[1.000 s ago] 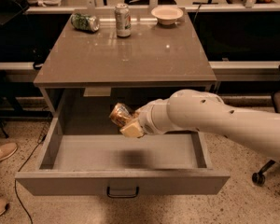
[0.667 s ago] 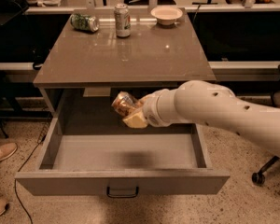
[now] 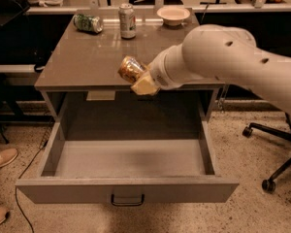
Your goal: Pick orange can from top drawer and place on counter
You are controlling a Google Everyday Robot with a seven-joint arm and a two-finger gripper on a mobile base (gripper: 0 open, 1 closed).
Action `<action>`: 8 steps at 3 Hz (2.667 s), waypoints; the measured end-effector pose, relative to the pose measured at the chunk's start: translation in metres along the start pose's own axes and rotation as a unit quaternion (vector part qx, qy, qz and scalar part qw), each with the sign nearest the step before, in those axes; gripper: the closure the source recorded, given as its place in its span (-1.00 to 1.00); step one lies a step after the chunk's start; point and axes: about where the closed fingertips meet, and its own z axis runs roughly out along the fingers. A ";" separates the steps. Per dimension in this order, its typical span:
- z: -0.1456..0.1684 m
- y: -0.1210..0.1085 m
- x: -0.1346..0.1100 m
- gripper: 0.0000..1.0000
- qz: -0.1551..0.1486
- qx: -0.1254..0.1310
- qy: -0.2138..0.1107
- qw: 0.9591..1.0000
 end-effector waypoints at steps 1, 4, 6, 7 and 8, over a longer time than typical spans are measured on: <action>0.005 -0.039 -0.026 1.00 -0.007 0.002 0.005 1.000; 0.083 -0.112 -0.046 0.00 0.040 -0.041 0.033 0.998; 0.108 -0.121 -0.037 -0.93 0.068 -0.063 0.030 0.995; 0.111 -0.125 -0.035 -1.00 0.074 -0.069 0.027 0.995; 0.097 -0.131 -0.032 -1.00 0.079 -0.062 0.014 0.995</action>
Offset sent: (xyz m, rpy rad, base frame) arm 0.1297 0.0032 0.0442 -0.0665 0.0509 -0.0043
